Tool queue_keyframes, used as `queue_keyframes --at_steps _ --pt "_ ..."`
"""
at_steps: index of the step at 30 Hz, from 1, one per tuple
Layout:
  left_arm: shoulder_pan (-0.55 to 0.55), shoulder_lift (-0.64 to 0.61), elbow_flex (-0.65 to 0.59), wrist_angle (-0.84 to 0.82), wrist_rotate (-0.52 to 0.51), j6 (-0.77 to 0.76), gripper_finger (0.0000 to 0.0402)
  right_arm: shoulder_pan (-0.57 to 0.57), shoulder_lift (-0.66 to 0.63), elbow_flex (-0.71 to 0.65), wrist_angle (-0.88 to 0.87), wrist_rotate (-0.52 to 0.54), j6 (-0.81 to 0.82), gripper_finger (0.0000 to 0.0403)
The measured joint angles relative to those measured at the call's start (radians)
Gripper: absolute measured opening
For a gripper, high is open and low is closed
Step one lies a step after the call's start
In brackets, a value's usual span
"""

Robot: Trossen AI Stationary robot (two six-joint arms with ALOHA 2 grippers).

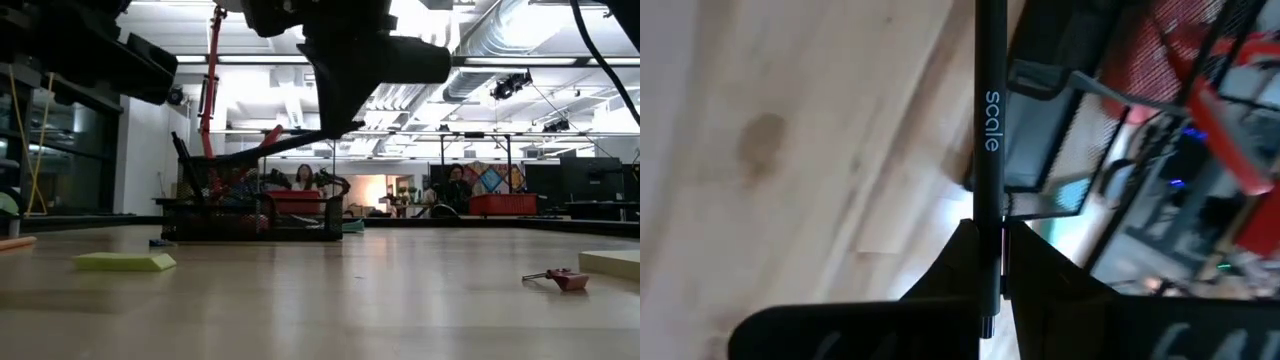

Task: Pick and place office supplies into organizer
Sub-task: Put the black pen into the desk organizer

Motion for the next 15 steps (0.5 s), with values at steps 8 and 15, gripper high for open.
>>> queue_keyframes --at_steps 8,15 --pt "0.0 0.08 0.0 0.052 0.023 -0.052 0.0178 0.019 0.0 0.0 0.0 0.136 -0.084 0.0" --pt "0.0 0.167 0.0 0.157 0.028 -0.056 0.0215 0.043 0.0 0.0 0.043 0.21 -0.157 0.0004"
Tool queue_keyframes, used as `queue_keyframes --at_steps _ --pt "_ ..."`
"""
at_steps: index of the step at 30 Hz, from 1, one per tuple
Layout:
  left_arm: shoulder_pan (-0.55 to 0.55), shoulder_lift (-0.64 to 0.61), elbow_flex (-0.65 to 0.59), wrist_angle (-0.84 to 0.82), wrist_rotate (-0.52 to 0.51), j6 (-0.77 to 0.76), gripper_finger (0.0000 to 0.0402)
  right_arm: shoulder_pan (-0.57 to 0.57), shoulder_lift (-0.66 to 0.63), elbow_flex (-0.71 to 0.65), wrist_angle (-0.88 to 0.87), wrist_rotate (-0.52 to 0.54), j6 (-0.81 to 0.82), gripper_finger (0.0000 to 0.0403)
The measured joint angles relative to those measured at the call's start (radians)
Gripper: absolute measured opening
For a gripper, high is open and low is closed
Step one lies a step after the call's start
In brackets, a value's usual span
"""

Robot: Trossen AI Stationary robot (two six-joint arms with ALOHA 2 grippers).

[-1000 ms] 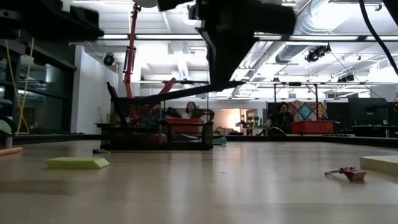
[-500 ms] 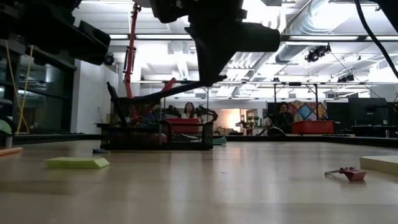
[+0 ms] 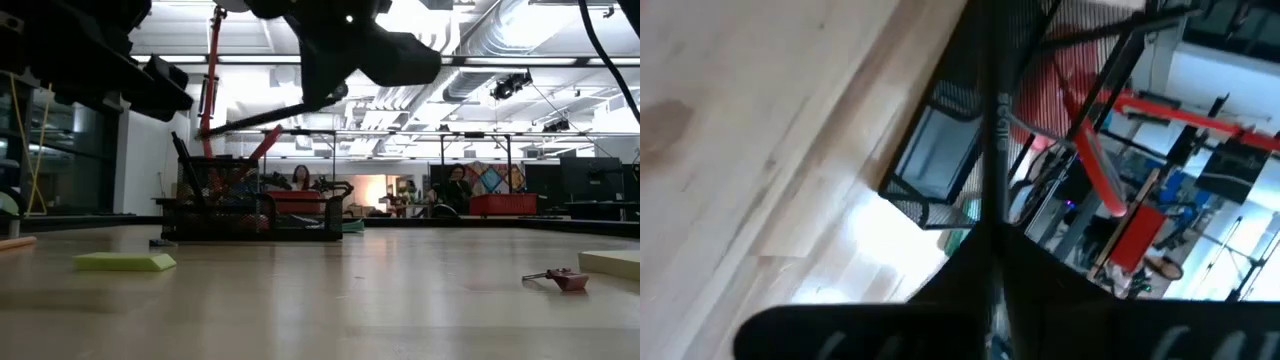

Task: Pick and place office supplies into organizer
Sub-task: Put the black pen into the desk organizer

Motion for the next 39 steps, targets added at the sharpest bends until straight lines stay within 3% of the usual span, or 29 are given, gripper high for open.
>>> queue_keyframes --at_steps 7,12,18,22,28,31,37,39 --pt "0.0 0.045 0.0 0.019 -0.029 -0.044 0.021 0.014 0.0 0.0 0.082 0.024 -0.081 0.0004" --pt "0.0 0.051 0.0 0.023 0.007 -0.075 0.0198 0.026 0.0 0.0 0.039 -0.045 -0.022 0.0002" --pt "0.0 0.051 0.0 0.026 -0.006 -0.05 0.0185 -0.011 -0.013 0.0 0.085 -0.436 0.17 0.0" --pt "0.0 0.051 0.0 0.013 -0.02 0.012 0.0182 -0.013 -0.039 0.0 0.023 -0.422 0.28 0.0003" --pt "0.001 0.055 0.039 -0.117 -0.065 0.117 0.0182 -0.001 -0.057 -0.001 0.078 -0.48 0.451 0.0064" --pt "0.001 0.057 0.093 -0.22 -0.084 0.121 0.0182 0.007 -0.058 -0.04 0.224 -0.481 0.52 0.0114" --pt "0.001 0.057 0.181 -0.277 -0.112 0.227 0.0182 0.04 -0.085 -0.166 0.419 -0.378 0.462 0.0172" --pt "0.001 0.056 0.209 -0.321 -0.146 0.257 0.0182 0.049 -0.138 -0.253 0.552 -0.421 0.448 0.0173"
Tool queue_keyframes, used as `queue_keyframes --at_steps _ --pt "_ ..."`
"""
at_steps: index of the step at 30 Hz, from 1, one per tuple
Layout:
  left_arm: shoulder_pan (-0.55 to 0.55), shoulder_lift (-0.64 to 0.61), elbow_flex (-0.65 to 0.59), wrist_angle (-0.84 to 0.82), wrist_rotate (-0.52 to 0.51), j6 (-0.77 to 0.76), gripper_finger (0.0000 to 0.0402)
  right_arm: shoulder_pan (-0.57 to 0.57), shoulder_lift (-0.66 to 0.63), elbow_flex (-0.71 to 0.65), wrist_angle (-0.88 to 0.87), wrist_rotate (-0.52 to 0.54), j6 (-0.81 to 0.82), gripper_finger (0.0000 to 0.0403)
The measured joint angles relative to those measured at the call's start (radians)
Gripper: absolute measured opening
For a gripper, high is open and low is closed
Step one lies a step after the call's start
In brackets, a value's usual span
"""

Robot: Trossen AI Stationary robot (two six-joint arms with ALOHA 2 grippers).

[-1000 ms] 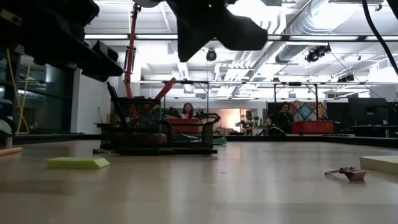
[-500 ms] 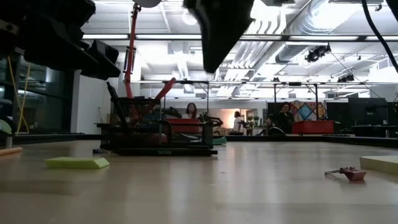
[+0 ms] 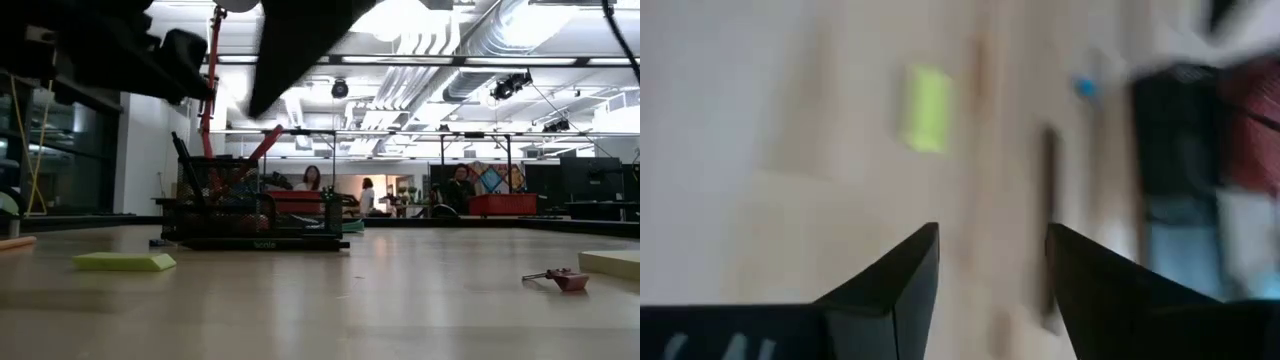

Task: Pick and place office supplies into organizer
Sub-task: Put the black pen into the desk organizer

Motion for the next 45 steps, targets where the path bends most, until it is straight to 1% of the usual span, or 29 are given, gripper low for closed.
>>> queue_keyframes --at_steps 2,5,10,11,13,15,17,20,22,25,27,31,36,39,43,45 --pt "0.0 0.0 0.019 -0.037 -0.041 0.022 0.0182 0.012 -0.074 -0.132 0.16 -0.048 -0.035 0.017" --pt "0.0 0.0 0.035 -0.075 -0.064 0.037 0.0182 0.016 -0.206 -0.391 0.464 -0.179 -0.06 0.0162" --pt "0.0 0.0 0.054 -0.076 -0.019 0.038 0.0182 0.016 -0.455 -0.858 0.93 -0.233 0.018 0.015" --pt "0.006 0.0 0.054 -0.073 -0.006 0.038 0.0182 0.019 -0.495 -0.942 1.027 -0.236 0.031 0.015" --pt "0.037 0.011 0.055 -0.069 0.06 0.038 0.0182 0.031 -0.573 -1.082 1.185 -0.204 0.039 0.015" --pt "0.09 0.023 0.053 -0.079 0.154 0.038 0.0182 0.048 -0.637 -1.184 1.32 -0.162 0.038 0.0151" --pt "0.152 0.057 0.059 -0.07 0.224 0.035 0.0182 0.067 -0.678 -1.261 1.404 -0.118 0.022 0.0151" --pt "0.243 0.115 0.075 -0.079 0.346 0.03 0.0181 0.097 -0.718 -1.327 1.475 -0.034 -0.019 0.0151" --pt "0.285 0.158 0.096 -0.071 0.427 0.035 0.0181 0.112 -0.732 -1.353 1.503 0.012 -0.038 0.0151" --pt "0.311 0.229 0.132 -0.078 0.448 0.036 0.0181 0.13 -0.731 -1.368 1.482 0.05 -0.047 0.0151" --pt "0.317 0.274 0.158 -0.081 0.454 0.03 0.0181 0.134 -0.731 -1.366 1.485 0.054 -0.053 0.0151" --pt "0.314 0.385 0.215 -0.093 0.532 -0.005 0.0181 0.148 -0.731 -1.366 1.486 0.051 -0.071 0.0151" --pt "0.314 0.514 0.278 -0.115 0.534 -0.019 0.0181 0.172 -0.731 -1.365 1.493 0.05 -0.111 0.0151" --pt "0.314 0.575 0.311 -0.139 0.496 -0.028 0.0181 0.181 -0.731 -1.365 1.497 0.052 -0.118 0.0152" --pt "0.314 0.621 0.333 -0.131 0.446 -0.03 0.0181 0.189 -0.731 -1.365 1.485 0.076 -0.119 0.0152" --pt "0.314 0.62 0.329 -0.141 0.42 -0.03 0.0181 0.192 -0.731 -1.365 1.483 0.083 -0.127 0.0152"
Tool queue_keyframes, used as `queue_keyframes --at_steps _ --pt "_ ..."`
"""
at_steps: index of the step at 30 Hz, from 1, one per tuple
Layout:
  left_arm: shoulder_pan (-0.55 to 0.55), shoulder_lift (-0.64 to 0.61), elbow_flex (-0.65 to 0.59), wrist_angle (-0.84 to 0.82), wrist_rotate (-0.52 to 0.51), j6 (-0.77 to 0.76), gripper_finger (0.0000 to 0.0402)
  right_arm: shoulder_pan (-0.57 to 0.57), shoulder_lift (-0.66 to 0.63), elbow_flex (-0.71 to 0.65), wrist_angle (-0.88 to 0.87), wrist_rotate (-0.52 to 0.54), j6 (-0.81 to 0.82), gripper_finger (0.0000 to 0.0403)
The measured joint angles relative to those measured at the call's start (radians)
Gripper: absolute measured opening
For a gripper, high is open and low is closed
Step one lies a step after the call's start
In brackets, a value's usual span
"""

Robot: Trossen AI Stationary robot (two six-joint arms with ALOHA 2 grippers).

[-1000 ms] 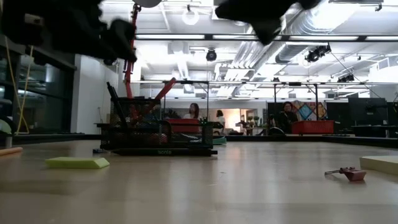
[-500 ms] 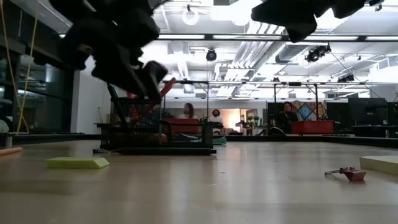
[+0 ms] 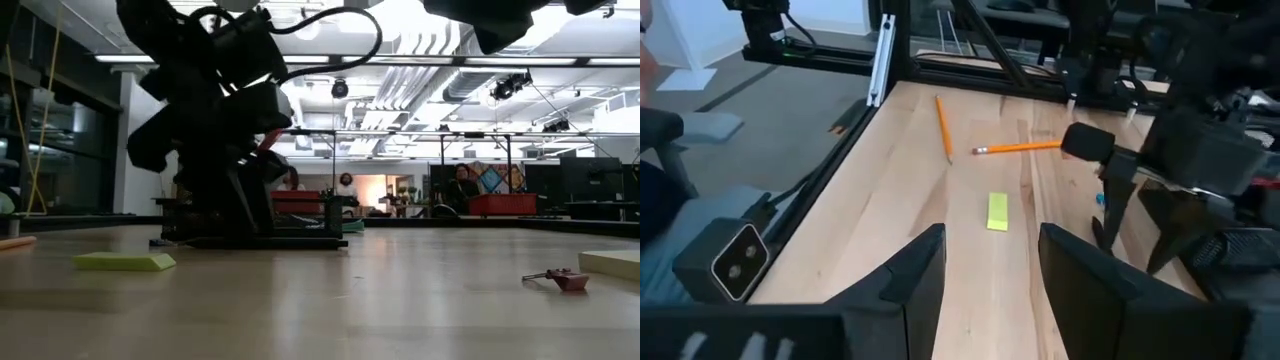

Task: Pick and place office supplies into organizer
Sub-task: Put the black pen into the desk organizer

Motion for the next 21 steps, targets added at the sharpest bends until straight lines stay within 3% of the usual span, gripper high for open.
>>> queue_keyframes --at_steps 17,21 --pt "-0.054 0.07 0.005 0.013 -0.103 -0.022 0.0181 -0.003 0.001 0.0 0.006 -0.002 -0.008 0.0152" --pt "-0.053 0.072 0.005 0.019 -0.098 -0.019 0.015 -0.003 0.001 0.0 0.006 0.0 -0.01 0.0151"
